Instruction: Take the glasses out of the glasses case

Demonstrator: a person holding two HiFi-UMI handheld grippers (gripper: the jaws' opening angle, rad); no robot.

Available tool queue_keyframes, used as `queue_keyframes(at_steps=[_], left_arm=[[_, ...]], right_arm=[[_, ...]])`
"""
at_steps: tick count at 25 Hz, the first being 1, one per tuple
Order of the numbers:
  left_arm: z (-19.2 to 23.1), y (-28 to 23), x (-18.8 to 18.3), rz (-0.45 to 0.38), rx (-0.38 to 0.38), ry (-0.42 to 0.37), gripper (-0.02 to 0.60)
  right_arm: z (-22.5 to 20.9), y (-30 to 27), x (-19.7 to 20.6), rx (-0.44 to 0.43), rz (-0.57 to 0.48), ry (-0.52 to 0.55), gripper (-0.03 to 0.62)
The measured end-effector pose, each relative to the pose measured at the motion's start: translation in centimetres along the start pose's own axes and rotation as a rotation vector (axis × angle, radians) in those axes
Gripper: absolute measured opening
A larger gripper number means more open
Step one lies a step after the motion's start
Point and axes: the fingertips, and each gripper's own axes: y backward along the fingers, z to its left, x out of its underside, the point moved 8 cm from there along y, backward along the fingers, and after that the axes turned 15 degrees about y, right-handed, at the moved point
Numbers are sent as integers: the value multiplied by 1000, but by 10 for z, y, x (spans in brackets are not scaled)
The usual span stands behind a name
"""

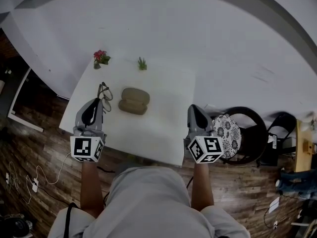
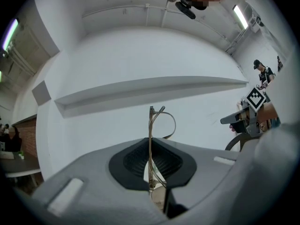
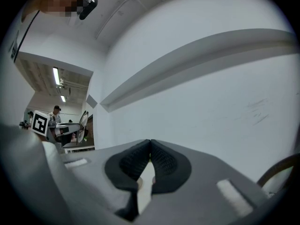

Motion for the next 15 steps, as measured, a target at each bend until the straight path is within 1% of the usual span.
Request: queue_keyframes(at_steps=[6, 10, 15], left_arm=[[1, -1, -2, -10, -2, 0, 23], [6, -4, 1, 0, -7, 19, 23], [6, -4, 3, 3, -11, 25, 23]], right_arm=[[-1, 0, -1, 10, -4, 20, 3], [-4, -3, 0, 19, -7, 17, 3], [-6, -4, -2, 17, -13, 21, 3]])
